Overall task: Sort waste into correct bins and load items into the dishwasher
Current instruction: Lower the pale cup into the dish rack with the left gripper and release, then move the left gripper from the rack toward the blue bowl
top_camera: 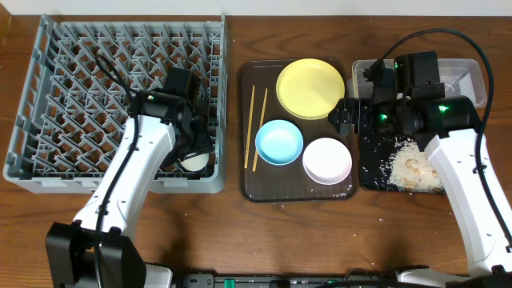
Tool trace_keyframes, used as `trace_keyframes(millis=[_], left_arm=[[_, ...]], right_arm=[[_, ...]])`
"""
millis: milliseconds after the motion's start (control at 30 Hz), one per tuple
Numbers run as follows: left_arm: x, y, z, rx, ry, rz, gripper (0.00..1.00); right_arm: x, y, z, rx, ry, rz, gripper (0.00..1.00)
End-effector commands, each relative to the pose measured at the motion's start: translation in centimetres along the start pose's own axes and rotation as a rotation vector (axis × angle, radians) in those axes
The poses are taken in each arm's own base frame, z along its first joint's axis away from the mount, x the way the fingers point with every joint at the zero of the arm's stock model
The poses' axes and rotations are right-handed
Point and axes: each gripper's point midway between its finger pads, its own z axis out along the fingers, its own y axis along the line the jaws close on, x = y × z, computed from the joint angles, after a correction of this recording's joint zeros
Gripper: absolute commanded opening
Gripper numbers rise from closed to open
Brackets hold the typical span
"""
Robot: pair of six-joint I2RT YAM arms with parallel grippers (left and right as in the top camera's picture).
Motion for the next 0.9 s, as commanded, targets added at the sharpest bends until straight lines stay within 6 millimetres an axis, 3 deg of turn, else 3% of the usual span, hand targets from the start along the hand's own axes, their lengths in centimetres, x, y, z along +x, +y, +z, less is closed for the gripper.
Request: trace_keyframes(millis=[0,367,400,567,867], left_arm=[[0.4,0.4,0.7,-0.026,0.011,0.010,0.34],[1.0,0.7,2.3,-0.033,0.024,0.010,0.34],[1.1,0.8,2.5,-0.034,0.026,0.010,0.37],[1.1,0.8,2.6,-0.033,0.024,0.010,0.66],[1.1,0.8,2.6,-0.033,0.024,0.010,0.80]], right_arm=[[0.1,0.3,-0.1,-0.001,0.001,-0.033,0.99],[0.3,0.3,-0.1,0.000,0.009,-0.035,0.99],[0.3,0.3,-0.1,0.000,0.009,-0.036,0.99],[0.3,0.3,-0.1,0.000,0.009,-0.037,0.99],[0.3,0.3,-0.1,0.000,0.010,-0.038,0.99]])
